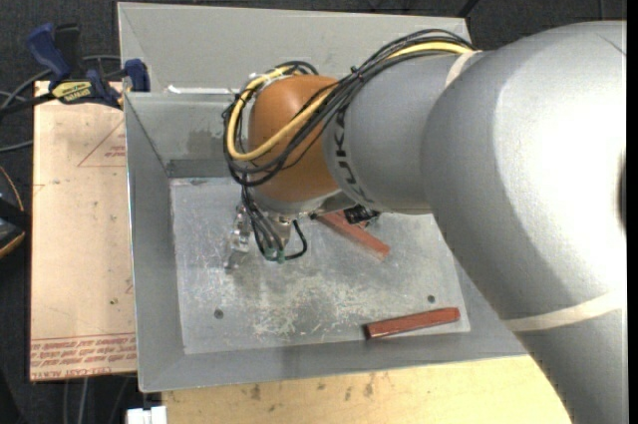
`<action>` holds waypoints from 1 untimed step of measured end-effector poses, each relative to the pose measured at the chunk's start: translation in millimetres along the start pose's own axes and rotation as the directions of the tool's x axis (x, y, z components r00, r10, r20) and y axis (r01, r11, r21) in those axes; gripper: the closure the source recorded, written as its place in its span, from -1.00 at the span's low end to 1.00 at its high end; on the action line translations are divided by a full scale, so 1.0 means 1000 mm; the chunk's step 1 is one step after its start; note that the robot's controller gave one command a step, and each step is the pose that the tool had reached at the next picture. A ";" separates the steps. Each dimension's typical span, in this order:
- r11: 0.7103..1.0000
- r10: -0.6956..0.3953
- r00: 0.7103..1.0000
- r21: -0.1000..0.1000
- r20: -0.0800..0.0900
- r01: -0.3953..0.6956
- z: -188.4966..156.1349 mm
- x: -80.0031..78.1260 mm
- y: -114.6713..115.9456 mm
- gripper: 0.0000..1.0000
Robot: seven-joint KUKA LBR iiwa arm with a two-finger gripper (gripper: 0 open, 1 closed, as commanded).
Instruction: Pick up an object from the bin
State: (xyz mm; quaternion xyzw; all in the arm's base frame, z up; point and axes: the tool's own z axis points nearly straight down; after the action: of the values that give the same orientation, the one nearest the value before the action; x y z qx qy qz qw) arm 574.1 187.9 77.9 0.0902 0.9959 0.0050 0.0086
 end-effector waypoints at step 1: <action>1.000 -0.001 1.000 0.002 -0.006 0.001 0.002 0.002 0.000 -1.00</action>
Offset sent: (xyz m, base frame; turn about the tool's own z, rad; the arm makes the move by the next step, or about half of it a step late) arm 0.0000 0.0000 0.0000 0.0000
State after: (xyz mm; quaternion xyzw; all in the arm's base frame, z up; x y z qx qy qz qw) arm 571.9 188.3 75.5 0.0896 0.9960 0.0042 0.0053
